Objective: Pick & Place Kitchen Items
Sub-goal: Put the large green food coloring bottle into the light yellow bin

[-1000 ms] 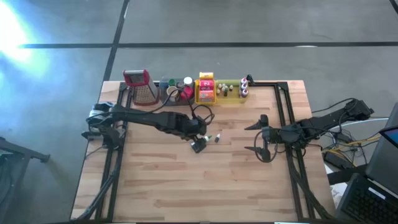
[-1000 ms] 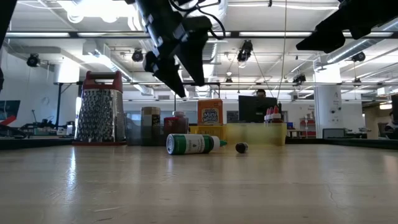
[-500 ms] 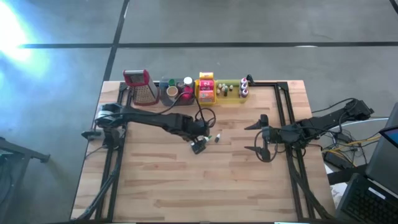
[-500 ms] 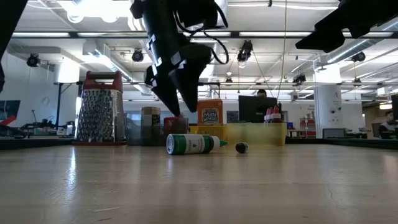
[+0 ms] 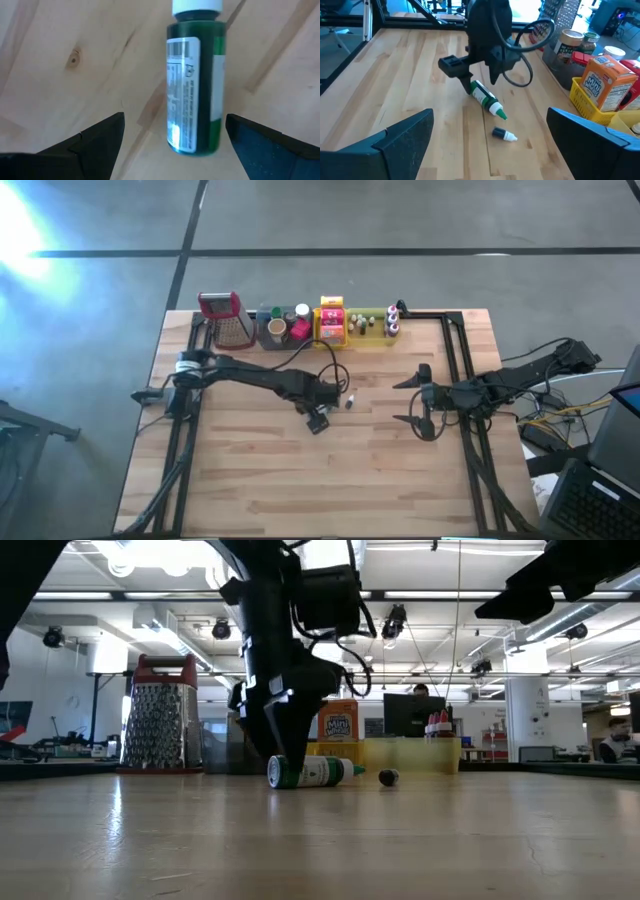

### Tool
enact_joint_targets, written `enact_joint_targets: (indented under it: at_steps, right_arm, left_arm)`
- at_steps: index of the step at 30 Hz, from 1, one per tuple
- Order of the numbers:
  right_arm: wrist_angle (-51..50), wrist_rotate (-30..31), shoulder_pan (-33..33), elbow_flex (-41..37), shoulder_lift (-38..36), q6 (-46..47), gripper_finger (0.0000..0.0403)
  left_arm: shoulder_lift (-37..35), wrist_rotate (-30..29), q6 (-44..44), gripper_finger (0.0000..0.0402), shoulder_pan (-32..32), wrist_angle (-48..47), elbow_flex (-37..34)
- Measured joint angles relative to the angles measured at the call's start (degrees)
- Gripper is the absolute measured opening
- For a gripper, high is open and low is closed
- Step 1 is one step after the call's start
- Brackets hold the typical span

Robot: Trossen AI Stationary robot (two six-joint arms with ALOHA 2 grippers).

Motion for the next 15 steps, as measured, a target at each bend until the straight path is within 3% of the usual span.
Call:
enact_joint_targets:
  at_steps: [8, 15]
  right_arm:
    - [0.02, 1.04, -0.01, -0.02, 0.00, -1.95, 0.0384]
    - [0.07, 1.05, 0.00, -0.02, 0.00, -2.04, 0.0384]
  left_arm:
    - [2.50, 0.00, 2.04, 0.0349, -1.00, 0.52, 0.02]
    - [2.48, -0.14, 4.19, 0.0315, -1.25, 1.40, 0.00]
